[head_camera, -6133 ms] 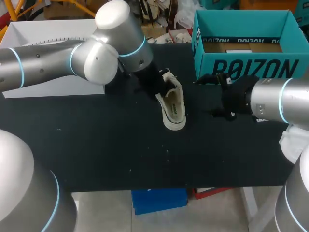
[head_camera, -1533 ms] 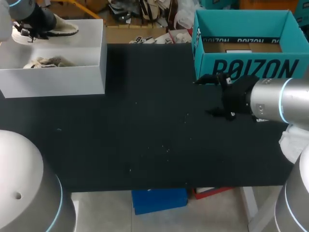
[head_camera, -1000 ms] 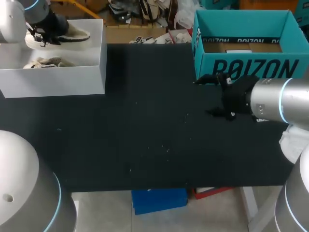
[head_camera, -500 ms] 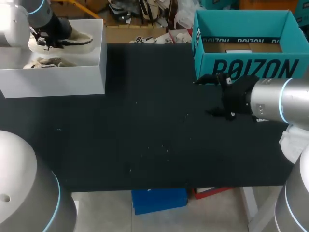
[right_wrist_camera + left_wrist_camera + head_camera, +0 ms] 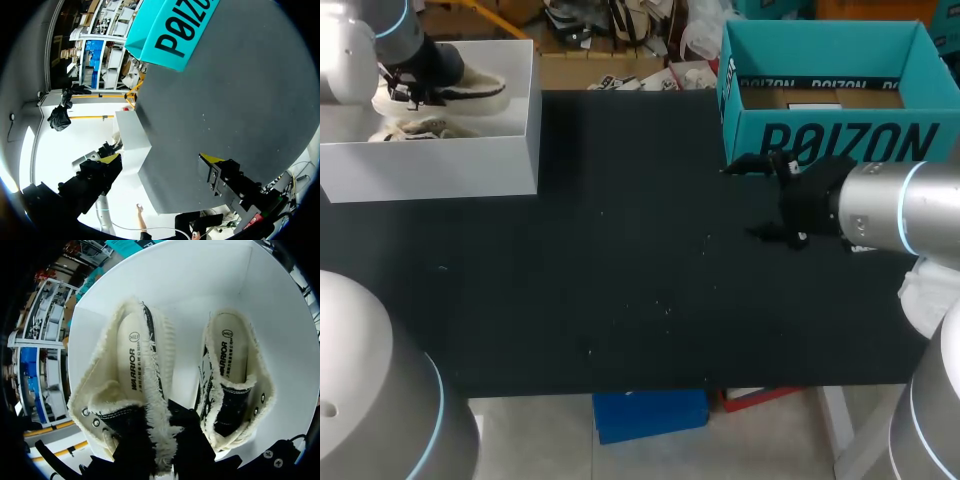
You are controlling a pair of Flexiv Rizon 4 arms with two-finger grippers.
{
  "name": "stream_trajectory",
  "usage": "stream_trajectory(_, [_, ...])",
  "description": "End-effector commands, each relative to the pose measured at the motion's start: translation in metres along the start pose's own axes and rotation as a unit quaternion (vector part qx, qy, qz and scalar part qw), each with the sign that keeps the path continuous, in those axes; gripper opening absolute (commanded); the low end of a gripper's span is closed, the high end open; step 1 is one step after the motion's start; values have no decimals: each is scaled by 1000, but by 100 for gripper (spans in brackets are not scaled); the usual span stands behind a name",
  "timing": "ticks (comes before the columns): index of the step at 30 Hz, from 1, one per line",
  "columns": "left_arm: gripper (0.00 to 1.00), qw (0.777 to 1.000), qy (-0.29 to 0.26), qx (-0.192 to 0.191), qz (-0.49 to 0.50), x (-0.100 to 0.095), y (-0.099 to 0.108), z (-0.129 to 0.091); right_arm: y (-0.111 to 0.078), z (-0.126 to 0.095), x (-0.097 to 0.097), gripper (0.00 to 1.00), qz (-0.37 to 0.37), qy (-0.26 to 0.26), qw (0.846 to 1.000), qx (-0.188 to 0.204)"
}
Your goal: Take the shoe out of the shoebox, open the shoe tongue, remove and reinsert the insole, then place the shoe into the shoebox
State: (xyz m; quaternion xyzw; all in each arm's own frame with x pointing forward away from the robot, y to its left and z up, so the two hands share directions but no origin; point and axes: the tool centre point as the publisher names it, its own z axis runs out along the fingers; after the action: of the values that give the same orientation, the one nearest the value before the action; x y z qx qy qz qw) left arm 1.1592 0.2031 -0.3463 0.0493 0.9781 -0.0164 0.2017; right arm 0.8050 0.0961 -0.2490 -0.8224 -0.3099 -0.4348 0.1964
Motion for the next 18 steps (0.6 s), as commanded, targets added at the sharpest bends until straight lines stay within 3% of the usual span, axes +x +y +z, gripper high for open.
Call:
stream_trajectory(1, [16, 1000, -2, -2, -1, -2, 2, 3, -6, -3, -6, 100, 63, 5, 984, -165])
stream_trajectory(6, [21, 1000, -2, -6, 0, -3, 3, 4, -6, -3, -6, 100, 63, 5, 984, -165])
stream_trajectory(9, [40, 1000, -5, -1, 3, -5, 0, 2, -6, -3, -6, 100, 63, 5, 984, -165])
stream_trajectory(11, [37, 1000, -11, 0, 4, -8, -2, -4, -6, -3, -6, 100, 63, 5, 984, -165])
stream_trajectory(18, [44, 1000, -27, -2, 9, -17, -7, -40, -6, -3, -6, 100, 63, 5, 984, -165])
